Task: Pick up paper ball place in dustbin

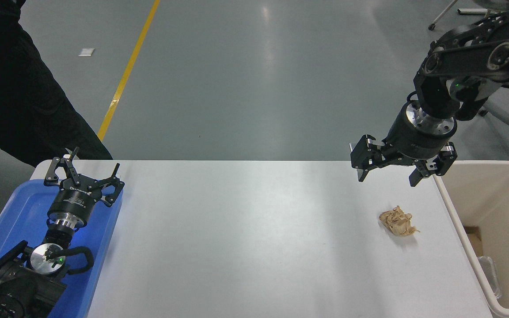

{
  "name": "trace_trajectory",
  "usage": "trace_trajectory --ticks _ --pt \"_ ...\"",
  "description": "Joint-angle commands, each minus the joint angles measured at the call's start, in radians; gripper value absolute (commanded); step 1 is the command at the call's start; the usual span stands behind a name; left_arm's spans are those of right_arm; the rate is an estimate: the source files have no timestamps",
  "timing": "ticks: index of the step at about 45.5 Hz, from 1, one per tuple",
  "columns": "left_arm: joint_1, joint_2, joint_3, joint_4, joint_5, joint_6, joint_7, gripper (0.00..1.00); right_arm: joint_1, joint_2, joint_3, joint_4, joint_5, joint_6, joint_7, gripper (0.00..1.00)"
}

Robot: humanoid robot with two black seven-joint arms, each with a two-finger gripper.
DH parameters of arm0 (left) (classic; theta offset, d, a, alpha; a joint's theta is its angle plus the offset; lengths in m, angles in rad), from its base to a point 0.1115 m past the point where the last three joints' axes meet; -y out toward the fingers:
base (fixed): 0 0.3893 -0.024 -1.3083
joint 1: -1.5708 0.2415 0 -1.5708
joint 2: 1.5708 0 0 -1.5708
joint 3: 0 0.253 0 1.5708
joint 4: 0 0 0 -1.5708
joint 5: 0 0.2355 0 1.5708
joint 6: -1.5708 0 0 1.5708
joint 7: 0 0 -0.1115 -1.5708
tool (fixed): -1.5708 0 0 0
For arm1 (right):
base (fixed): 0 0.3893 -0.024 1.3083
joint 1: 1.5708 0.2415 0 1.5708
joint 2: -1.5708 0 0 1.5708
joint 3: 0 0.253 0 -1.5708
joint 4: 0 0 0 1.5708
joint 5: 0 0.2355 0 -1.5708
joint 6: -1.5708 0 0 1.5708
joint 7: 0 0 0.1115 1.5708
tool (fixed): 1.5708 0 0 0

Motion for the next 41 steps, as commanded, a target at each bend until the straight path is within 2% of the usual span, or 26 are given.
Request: trace_trajectory --ticks 1,34,41 --pt "0.0 0.0 0.0 -0.001 0.0 0.0 -0.001 0.99 0.026 -0.01 0.001 0.0 0.001 0.0 0.0 1.0" --pt "0.0 0.0 0.0 -0.001 0.0 0.0 -0.001 0.99 0.044 -0.01 0.006 -0.004 0.001 0.0 0.0 1.0" --pt "0.0 0.0 0.002 -0.001 0.0 0.0 0.0 0.99 0.029 -0.045 0.012 -0.017 -0.007 0.0 0.0 1.0"
